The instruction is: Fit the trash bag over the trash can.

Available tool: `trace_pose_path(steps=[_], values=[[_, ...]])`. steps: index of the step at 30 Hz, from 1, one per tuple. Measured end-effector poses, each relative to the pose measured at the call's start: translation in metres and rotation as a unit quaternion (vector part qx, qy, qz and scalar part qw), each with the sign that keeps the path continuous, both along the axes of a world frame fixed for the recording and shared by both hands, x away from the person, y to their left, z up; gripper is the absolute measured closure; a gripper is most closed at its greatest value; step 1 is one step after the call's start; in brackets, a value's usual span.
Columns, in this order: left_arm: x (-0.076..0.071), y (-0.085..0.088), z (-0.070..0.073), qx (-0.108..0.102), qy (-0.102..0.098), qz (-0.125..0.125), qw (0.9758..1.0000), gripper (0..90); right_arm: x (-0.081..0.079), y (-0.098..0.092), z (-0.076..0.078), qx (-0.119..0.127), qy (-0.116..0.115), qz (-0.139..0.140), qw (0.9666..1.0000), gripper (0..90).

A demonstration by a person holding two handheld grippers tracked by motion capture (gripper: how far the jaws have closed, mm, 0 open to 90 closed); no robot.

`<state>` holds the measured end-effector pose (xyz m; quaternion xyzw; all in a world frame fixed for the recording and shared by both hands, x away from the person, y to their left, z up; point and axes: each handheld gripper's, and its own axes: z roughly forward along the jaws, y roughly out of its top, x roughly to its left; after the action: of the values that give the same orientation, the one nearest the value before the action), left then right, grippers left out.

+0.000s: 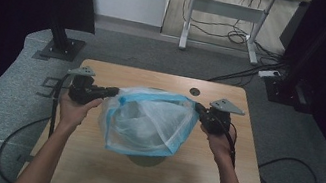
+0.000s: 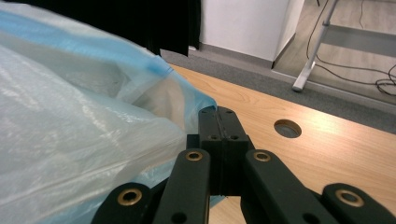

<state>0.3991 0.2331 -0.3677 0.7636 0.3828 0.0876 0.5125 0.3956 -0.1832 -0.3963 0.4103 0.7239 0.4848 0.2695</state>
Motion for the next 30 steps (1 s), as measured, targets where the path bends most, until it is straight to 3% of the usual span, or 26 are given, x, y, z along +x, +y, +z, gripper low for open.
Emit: trace_pose_path(steps=[7,12,16,27,30], values=[[0.022,0.002,-0.017,0.009,0.025,0.018,0.9995,89.7,0.021,0.007,-0.013,0.006,0.007,-0.004,1.0,89.2],[0.033,0.003,-0.034,0.018,0.059,0.026,0.9978,89.7,0.034,0.013,-0.03,0.007,0.037,-0.002,0.9993,89.2],[0.034,0.001,-0.046,0.018,0.07,0.022,0.9972,89.7,0.037,0.02,-0.044,0.003,0.051,0.004,0.9987,89.2],[0.032,-0.003,-0.063,0.022,0.097,0.013,0.9949,89.7,0.041,0.029,-0.064,-0.005,0.088,0.02,0.9959,89.2],[0.03,-0.005,-0.064,0.04,0.1,0.012,0.9942,89.7,0.04,0.029,-0.069,-0.006,0.098,0.02,0.995,89.2]])
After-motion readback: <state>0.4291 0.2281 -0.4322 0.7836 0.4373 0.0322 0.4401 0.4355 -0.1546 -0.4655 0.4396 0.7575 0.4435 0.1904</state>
